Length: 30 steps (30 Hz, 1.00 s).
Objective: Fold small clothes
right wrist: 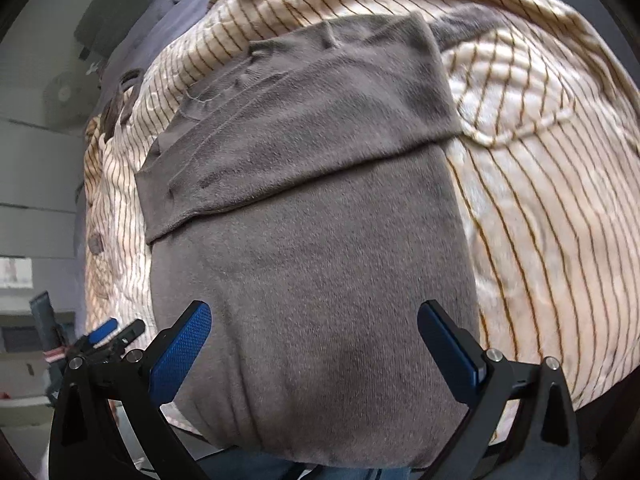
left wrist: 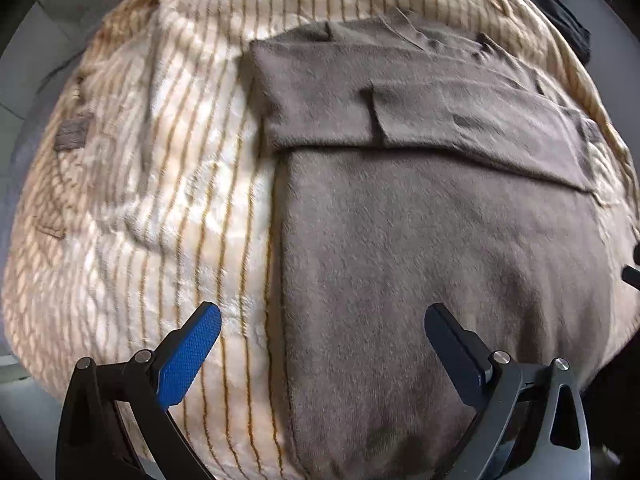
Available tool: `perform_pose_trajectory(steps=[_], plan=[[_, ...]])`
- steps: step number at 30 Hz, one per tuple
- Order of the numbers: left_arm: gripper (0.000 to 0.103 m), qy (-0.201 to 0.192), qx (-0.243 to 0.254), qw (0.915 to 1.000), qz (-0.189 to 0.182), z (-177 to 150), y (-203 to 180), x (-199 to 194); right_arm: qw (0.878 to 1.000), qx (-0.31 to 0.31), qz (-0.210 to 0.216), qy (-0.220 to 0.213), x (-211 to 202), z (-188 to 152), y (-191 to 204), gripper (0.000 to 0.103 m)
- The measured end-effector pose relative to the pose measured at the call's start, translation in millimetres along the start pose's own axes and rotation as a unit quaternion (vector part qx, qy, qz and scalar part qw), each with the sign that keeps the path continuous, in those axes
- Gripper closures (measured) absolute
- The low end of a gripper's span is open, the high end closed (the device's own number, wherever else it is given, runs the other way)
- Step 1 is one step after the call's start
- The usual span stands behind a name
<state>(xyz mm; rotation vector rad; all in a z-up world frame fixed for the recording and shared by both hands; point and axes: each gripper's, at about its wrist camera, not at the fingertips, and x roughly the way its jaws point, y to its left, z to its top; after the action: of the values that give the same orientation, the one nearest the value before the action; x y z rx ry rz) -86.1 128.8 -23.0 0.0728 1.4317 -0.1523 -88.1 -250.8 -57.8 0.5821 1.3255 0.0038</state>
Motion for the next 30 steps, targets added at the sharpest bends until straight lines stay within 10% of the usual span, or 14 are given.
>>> perform_pose_trajectory(steps=[11, 30], plan=[[0.001, 0.039, 0.051, 0.9924, -0.105, -43, 22, 6, 0.998, 0.050, 0.028, 0.029, 4, -33, -26, 0.000], [0.001, 0.171, 0.098, 0.9454, -0.260, -117, -16, 40, 0.977, 0.053, 0.104, 0.181, 57, -119, -94, 0.000]])
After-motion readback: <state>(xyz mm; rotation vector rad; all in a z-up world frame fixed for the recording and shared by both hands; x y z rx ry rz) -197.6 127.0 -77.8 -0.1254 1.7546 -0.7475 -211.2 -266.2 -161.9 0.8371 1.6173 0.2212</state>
